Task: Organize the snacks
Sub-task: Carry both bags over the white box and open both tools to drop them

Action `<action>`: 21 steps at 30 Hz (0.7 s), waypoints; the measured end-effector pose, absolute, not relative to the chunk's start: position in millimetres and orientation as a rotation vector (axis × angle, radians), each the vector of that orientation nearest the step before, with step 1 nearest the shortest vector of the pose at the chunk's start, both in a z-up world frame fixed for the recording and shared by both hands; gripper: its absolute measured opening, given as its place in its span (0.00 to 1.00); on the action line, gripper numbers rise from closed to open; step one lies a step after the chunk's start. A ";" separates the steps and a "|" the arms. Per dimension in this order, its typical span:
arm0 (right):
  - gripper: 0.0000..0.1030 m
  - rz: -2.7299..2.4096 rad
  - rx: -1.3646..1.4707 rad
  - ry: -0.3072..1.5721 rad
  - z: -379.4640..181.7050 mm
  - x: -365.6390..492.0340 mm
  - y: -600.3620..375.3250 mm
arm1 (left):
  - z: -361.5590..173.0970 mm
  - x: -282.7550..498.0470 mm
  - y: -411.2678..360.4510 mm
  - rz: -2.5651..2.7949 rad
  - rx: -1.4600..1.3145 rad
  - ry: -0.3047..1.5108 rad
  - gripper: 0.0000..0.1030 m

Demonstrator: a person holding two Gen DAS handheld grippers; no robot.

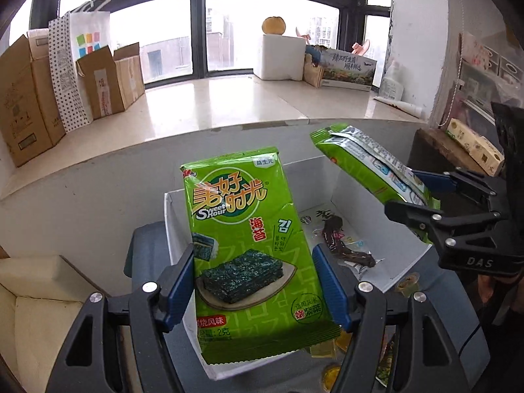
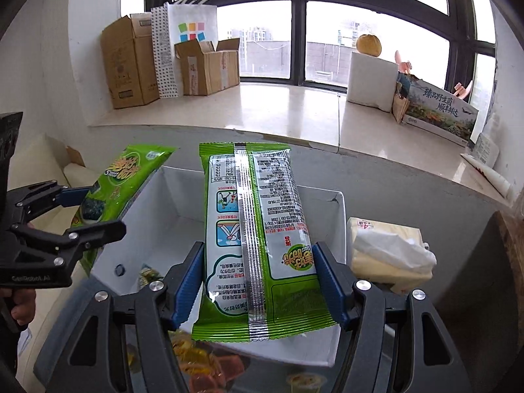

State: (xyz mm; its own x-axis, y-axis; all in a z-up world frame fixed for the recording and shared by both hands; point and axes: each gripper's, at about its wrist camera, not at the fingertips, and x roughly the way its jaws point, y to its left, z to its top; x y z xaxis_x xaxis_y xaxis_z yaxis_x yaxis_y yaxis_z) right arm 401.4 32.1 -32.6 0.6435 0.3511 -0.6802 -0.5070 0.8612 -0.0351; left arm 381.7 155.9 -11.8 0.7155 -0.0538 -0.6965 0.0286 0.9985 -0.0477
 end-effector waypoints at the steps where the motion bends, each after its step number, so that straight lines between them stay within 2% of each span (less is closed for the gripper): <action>1: 0.72 0.481 -0.244 0.727 -36.2 405.1 34.7 | -15.0 383.6 156.7 -0.044 -0.034 0.775 0.73; 2: 0.74 0.474 -0.252 0.734 -39.5 408.3 36.0 | -19.5 387.6 158.4 -0.052 -0.034 0.789 0.76; 3: 0.83 0.468 -0.256 0.741 -41.8 410.6 36.5 | -22.8 389.8 158.8 -0.063 -0.035 0.799 0.78; 4: 0.88 0.457 -0.255 0.749 -44.6 413.6 36.3 | -26.4 392.1 159.5 -0.060 -0.032 0.811 0.92; 5: 0.92 0.452 -0.247 0.750 -45.8 414.6 34.9 | -29.1 394.3 160.9 -0.051 -0.027 0.817 1.00; 8: 0.93 0.461 -0.219 0.767 -50.3 414.7 30.4 | -35.4 394.6 166.6 -0.039 -0.040 0.823 1.00; 10: 1.00 0.462 -0.234 0.762 -52.5 411.6 29.2 | -37.9 393.0 167.4 -0.038 -0.041 0.820 1.00; 21: 1.00 0.510 -0.206 0.737 -40.9 387.7 21.7 | -30.4 372.3 145.2 -0.040 0.002 0.817 1.00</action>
State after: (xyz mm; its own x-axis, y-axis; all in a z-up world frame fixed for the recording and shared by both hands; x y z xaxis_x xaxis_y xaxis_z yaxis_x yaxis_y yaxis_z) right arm 387.7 21.7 -40.9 0.6256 0.3704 -0.6866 -0.5120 0.8590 -0.0031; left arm 372.3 145.2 -30.4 0.6839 -0.0349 -0.7287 0.0366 0.9992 -0.0136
